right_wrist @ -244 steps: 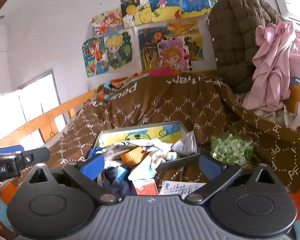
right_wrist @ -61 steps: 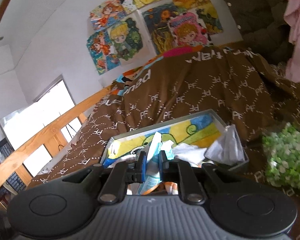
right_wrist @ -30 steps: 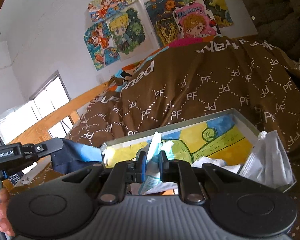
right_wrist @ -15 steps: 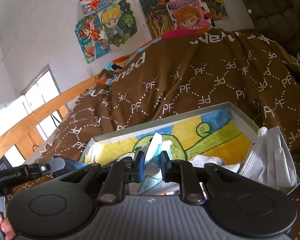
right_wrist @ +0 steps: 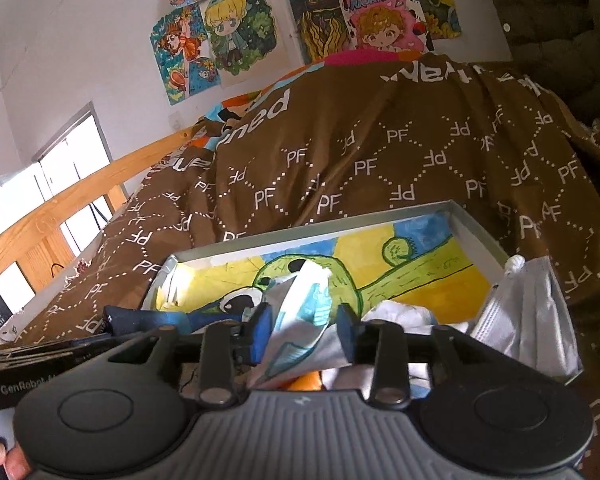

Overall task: Organize soft objects
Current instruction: 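Lower both items into the tray and open both tools, then lift both tools away from the tray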

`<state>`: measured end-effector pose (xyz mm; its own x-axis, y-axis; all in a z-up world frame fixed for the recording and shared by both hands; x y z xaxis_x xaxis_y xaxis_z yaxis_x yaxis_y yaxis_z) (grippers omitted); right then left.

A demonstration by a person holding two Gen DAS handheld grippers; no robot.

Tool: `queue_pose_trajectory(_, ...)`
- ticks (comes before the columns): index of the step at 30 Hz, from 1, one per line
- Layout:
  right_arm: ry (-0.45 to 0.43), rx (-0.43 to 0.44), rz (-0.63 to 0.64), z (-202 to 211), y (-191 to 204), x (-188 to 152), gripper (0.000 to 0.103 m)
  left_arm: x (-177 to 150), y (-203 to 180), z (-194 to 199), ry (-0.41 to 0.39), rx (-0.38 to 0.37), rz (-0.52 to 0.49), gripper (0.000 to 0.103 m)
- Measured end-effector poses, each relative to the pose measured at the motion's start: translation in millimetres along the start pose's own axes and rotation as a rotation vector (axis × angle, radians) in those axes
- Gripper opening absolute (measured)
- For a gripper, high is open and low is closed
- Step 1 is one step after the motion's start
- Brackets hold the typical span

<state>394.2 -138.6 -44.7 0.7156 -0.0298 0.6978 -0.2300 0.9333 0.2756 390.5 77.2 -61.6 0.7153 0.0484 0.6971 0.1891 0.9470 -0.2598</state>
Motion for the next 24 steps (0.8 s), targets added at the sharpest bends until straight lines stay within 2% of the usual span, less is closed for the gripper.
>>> queue_pose_trajectory(2, -0.008, -0.003, -0.002, 4.3, -1.0, 0.9, 0.053, -1.0, -1.8, 2.3, 0.004, 0.007, 0.004, 0.04)
queue_pose_trajectory(4, -0.02, -0.002, -0.01, 10.3, -2.6, 1.8, 0.06, -1.4, -5.0, 6.4, 0.002, 0.008, 0.01, 0.053)
queue_pose_trajectory(10, -0.08, 0.019, -0.026, 40.8, -4.4, 4.2, 0.083, -2.4, -26.4, 26.3, -0.016, 0.017, 0.015, 0.067)
queue_pose_trajectory(16, -0.171, 0.024, -0.006, 85.1, -1.6, 5.6, 0.094, -3.2, -42.8, 65.0, -0.1, 0.025, 0.047, 0.081)
queue_pose_trajectory(20, -0.231, 0.035, 0.015, 115.0, 2.1, 8.1, 0.098, -4.9, -53.1, 96.0, -0.168, 0.021, 0.075, 0.086)
queue_pose_trajectory(24, -0.269, 0.038, 0.034, 135.7, 5.5, 7.7, 0.101, -4.4, -63.6, 124.2, -0.22, 0.048, 0.068, 0.092)
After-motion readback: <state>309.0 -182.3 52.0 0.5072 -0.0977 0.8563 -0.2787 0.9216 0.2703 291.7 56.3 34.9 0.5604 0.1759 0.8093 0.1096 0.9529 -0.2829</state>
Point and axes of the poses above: each gripper's, at about its wrist camera, not at the fingertips, and z roughly against the way its jaws point, y to its left, x to its top, the point moved 3 cm from there along -z, roughly the way its jaws point, and after that the axes turned 15 degrees about y, right-handed, at the moved point
